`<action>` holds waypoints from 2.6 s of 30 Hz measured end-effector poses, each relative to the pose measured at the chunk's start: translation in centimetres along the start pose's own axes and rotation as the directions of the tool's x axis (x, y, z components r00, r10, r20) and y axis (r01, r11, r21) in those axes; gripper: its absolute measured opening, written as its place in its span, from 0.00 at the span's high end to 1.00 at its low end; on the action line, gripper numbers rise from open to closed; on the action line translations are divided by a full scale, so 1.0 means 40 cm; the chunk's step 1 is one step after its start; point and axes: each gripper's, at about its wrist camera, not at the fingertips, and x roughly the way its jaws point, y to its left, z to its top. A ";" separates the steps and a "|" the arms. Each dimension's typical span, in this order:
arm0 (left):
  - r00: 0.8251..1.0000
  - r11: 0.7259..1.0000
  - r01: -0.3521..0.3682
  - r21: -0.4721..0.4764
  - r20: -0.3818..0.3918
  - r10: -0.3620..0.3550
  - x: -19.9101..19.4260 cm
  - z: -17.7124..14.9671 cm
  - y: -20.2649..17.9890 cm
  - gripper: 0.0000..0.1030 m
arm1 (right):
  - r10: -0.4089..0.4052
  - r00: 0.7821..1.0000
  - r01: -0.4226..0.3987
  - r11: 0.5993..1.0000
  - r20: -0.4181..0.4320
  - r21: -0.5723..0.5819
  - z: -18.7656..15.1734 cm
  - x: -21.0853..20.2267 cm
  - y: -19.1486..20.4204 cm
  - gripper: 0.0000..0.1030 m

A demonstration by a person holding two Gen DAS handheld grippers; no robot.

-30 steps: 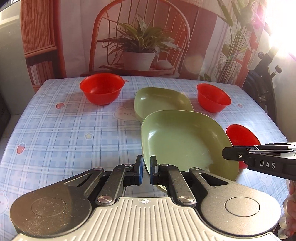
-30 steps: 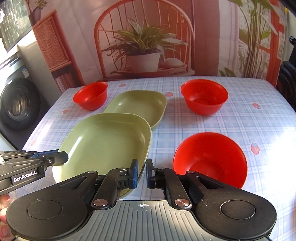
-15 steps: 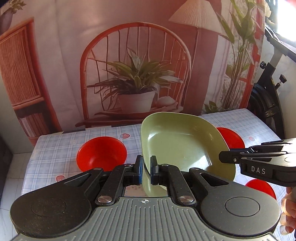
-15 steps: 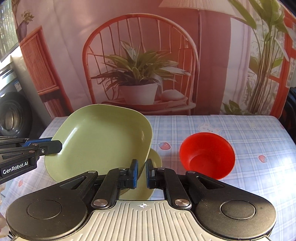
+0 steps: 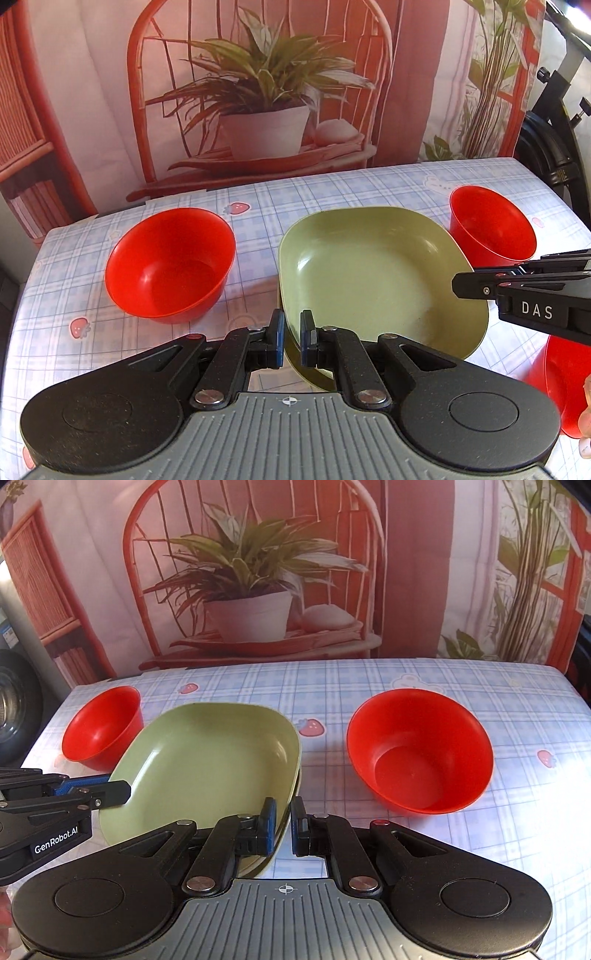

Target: Organize plates and bowls

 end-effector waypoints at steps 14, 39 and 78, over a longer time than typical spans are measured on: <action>0.999 0.998 -0.052 0.041 0.000 0.052 0.044 -0.020 -0.004 0.91 | -0.042 0.999 0.042 0.998 -0.004 -0.040 -0.024 0.021 0.023 0.91; 0.948 0.979 0.203 0.027 0.246 -0.203 -0.267 0.035 -0.246 0.83 | -0.200 0.883 0.133 0.974 0.425 0.182 -0.112 -0.464 -0.316 0.83; 0.851 0.801 0.522 0.294 -0.112 -0.514 0.008 -0.162 -0.993 0.56 | -0.603 0.791 0.383 0.622 0.106 0.683 -0.671 -0.522 -0.856 0.91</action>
